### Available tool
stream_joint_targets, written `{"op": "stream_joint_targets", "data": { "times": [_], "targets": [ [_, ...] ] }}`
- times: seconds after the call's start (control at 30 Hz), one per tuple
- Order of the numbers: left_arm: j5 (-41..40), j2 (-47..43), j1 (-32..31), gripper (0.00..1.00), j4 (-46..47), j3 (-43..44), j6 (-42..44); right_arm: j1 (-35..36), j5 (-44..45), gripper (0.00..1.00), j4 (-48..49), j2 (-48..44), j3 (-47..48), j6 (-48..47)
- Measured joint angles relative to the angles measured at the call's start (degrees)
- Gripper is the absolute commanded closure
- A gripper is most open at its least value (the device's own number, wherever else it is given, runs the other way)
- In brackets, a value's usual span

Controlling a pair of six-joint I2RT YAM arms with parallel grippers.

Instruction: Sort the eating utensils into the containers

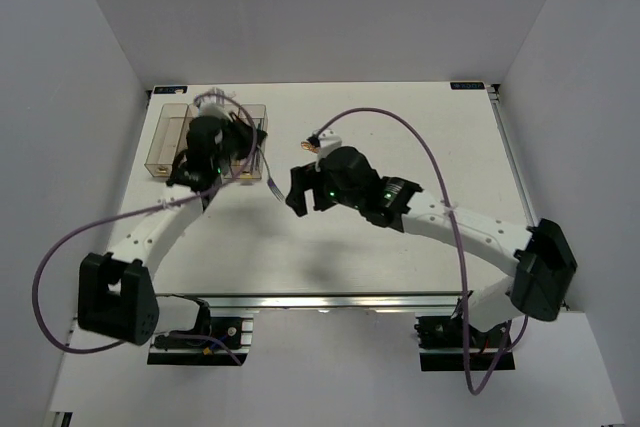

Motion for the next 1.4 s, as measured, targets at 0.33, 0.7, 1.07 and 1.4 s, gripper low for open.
{"op": "stream_joint_targets", "data": {
  "times": [0.33,0.7,1.07,1.4],
  "targets": [
    [-19.5,37.0,23.3,1.00,-30.6,55.5,33.1,-7.9,3.1,0.11,-0.5,-19.4,-16.7,-3.1],
    [-14.3,47.5,28.5,1.00,-19.2,56.6,58.6,-8.3,-0.1,0.11,-1.0,-26.4,-26.6,-5.2],
    [-9.0,50.2,29.9,0.61,-16.2,50.4,64.5,-8.3,-0.9,0.11,-0.7,-26.6,-26.7,-5.9],
    [-9.5,46.3,30.1,0.02,-8.4,42.7,59.9,-8.3,-0.6,0.11,-0.4,-23.3,-26.7,-6.6]
  ]
}}
